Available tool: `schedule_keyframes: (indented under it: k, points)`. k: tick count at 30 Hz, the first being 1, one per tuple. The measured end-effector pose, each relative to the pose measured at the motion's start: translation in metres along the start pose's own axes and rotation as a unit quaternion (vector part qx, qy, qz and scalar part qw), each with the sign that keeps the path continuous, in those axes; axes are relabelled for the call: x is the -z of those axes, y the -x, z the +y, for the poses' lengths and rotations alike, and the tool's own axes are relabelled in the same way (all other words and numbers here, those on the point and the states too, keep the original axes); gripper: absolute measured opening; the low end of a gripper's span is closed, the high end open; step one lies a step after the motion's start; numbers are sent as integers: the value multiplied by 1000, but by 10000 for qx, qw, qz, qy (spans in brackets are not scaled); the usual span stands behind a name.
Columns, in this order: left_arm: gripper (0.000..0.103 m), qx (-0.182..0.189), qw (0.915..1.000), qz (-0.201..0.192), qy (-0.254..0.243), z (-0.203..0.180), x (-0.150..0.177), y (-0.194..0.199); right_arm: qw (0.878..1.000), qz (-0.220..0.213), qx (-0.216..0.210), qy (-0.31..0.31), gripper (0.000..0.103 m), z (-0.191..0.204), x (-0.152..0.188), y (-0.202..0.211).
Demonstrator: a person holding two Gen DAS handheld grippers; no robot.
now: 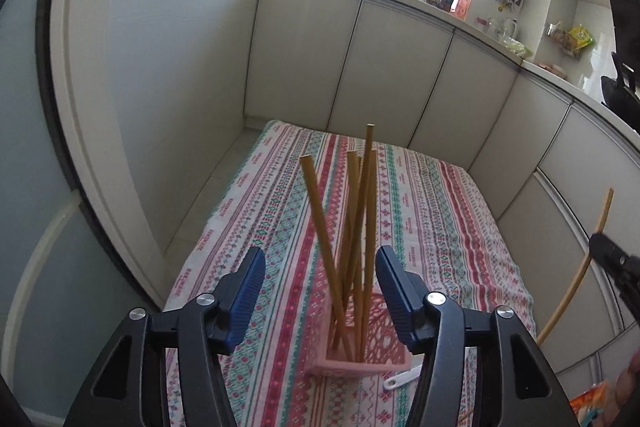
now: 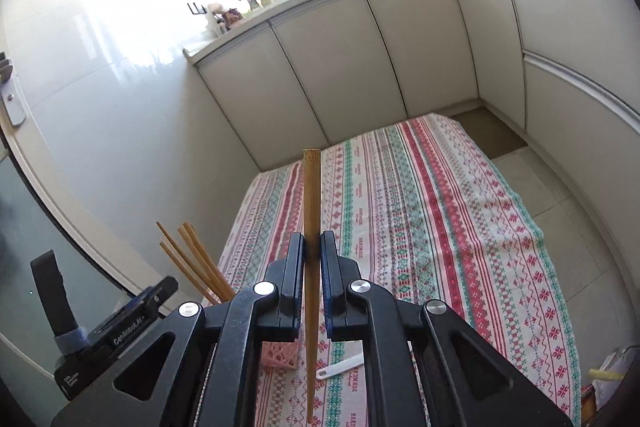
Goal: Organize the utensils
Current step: 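Open both tools and release the chopsticks into the pink holder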
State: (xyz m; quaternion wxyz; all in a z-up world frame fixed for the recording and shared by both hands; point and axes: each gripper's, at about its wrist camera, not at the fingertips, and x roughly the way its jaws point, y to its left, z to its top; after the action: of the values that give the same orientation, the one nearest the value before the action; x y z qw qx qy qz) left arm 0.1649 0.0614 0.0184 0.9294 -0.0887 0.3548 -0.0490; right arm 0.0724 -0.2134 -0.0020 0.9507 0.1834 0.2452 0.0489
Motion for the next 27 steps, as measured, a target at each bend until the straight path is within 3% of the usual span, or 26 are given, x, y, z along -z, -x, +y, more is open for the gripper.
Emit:
schedule_keyframes:
  k: [5,11,17,27]
  points:
    - [70,-244,9987,440,-53,23,7,3,9976,-449,-123,504,8,45,-11,-2]
    - [71,-469,9929,1026,376,53,20,-10,9907,-929,-136,983,8,92,-17,-27]
    - [71,-489,9896,1292,408,57,25,-25,9886,-907,-80,1203,8,110,-4,-68]
    - [71,-476,9885,1390,352,59,25,-27,9805,-621,286,1842,9,118,33,-117]
